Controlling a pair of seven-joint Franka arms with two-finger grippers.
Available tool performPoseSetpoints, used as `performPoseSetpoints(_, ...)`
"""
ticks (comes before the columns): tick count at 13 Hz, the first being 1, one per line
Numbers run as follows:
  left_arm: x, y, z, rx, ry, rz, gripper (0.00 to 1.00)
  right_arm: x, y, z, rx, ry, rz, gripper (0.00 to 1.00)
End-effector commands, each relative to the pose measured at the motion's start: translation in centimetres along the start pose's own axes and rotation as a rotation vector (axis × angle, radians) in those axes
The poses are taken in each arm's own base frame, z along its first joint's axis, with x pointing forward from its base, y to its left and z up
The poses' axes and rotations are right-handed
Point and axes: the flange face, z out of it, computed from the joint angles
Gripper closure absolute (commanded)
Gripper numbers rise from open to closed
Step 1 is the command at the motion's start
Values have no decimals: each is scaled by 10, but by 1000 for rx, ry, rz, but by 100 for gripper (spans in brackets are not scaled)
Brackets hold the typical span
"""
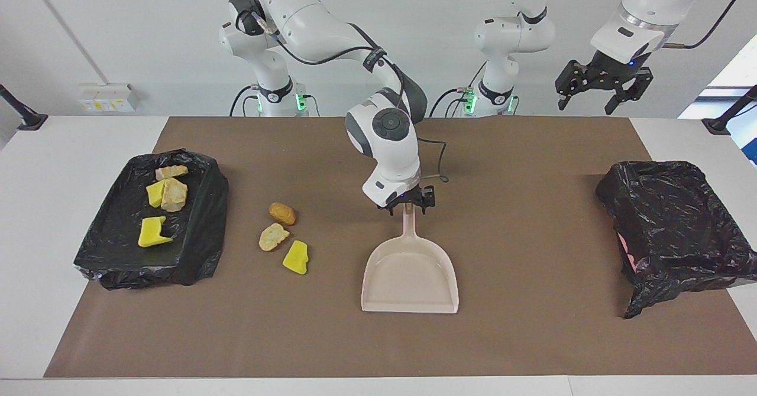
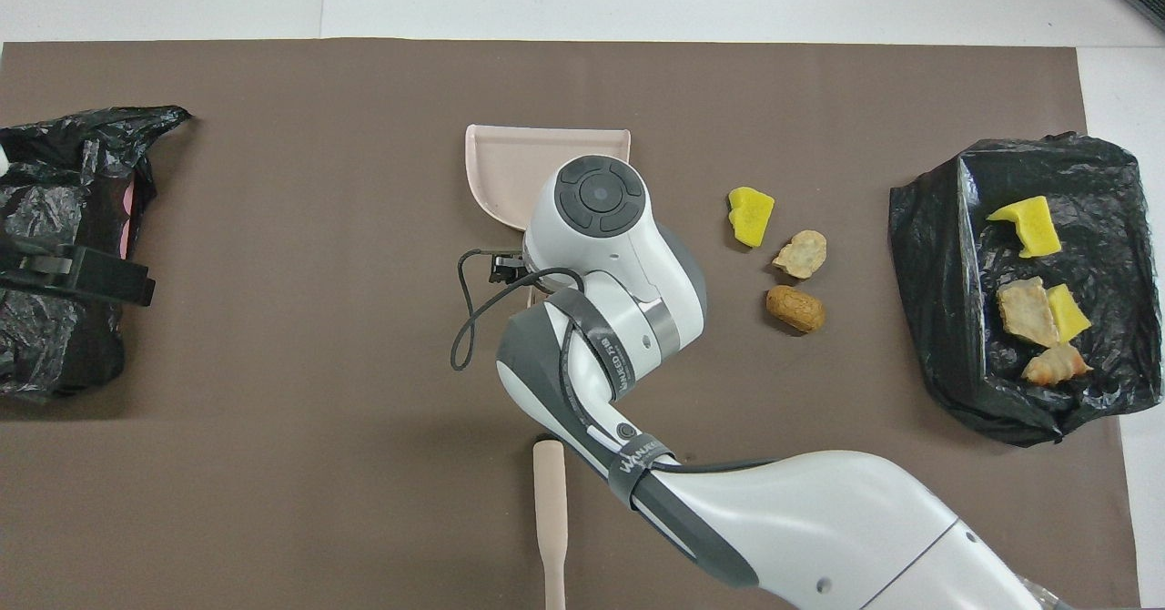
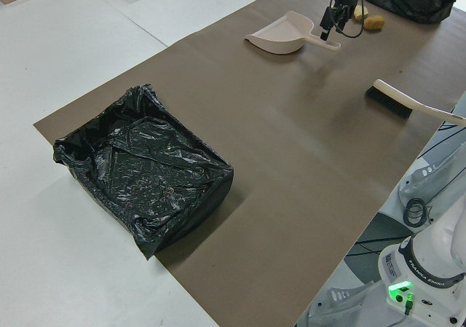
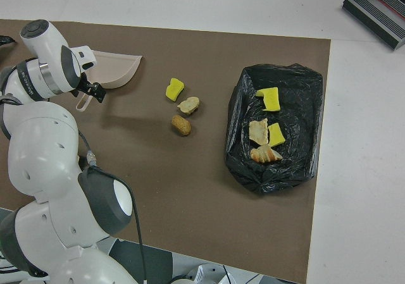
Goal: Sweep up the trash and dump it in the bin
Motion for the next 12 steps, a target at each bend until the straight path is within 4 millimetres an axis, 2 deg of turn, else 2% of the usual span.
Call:
performPoseSetpoints(1, 1, 3, 4, 13, 28, 1, 0, -24, 23, -74, -2, -16, -50, 0)
performPoseSetpoints(3, 10, 8, 7, 13, 57, 13, 0, -52, 34, -119, -25, -52, -45, 0)
performPoseSetpoints(5, 24, 22, 22, 12, 80, 33, 0, -91, 40, -137, -80, -125, -60, 0)
performPoseSetpoints(6, 31, 26, 29, 11, 89, 40, 0, -112, 44, -137, -105, -153, -65, 0)
performPoseSetpoints(7, 35, 39, 30, 10, 109, 59, 0, -140, 38, -131, -105, -189, -82, 0)
performPoseSetpoints(9, 48, 49, 41, 7, 124, 63, 0, -184, 47, -109, -104, -238, -76, 0)
performPoseSetpoints(11, 64, 83, 60, -3, 133, 70, 0, -230, 51, -91, -90, -256, -79, 0)
performPoseSetpoints(12, 70, 88, 67, -6, 145, 61, 0, -246, 55, -81, -68, -257, -26, 0)
